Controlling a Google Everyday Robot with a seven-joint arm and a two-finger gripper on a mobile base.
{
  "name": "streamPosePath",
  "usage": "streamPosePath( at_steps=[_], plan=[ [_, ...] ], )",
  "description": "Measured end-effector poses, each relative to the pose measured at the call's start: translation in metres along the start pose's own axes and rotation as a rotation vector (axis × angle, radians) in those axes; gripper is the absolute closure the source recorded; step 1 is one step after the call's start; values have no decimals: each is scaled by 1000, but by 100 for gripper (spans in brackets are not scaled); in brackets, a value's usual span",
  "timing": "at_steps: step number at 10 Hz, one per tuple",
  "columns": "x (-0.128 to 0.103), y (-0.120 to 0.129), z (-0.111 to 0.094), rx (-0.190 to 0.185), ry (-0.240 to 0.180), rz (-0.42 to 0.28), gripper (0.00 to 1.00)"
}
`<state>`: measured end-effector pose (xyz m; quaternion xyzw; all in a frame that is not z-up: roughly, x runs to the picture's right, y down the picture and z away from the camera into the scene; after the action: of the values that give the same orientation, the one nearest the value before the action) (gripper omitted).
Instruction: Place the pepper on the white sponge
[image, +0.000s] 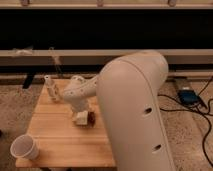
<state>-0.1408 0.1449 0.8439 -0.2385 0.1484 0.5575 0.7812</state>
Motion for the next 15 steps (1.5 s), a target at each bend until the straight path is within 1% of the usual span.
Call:
streamPosePath(
  at_steps=[3, 6, 7, 8, 9, 11, 12, 13, 15],
  plan=[
    [4, 2, 0, -7, 5, -5, 20],
    [5, -7, -10, 2, -18, 17, 20],
    [2, -17, -11, 5, -21, 42, 20],
    [0, -30, -11, 17, -18, 65, 20],
    [-4, -48, -8, 29, -9, 98, 20],
    [-7, -61, 0, 44, 11, 131, 20],
    [-9, -69, 5, 44, 23, 155, 20],
    [-12, -86, 9, 46, 34, 188, 20],
    [-12, -109, 14, 28, 54, 247, 20]
  ],
)
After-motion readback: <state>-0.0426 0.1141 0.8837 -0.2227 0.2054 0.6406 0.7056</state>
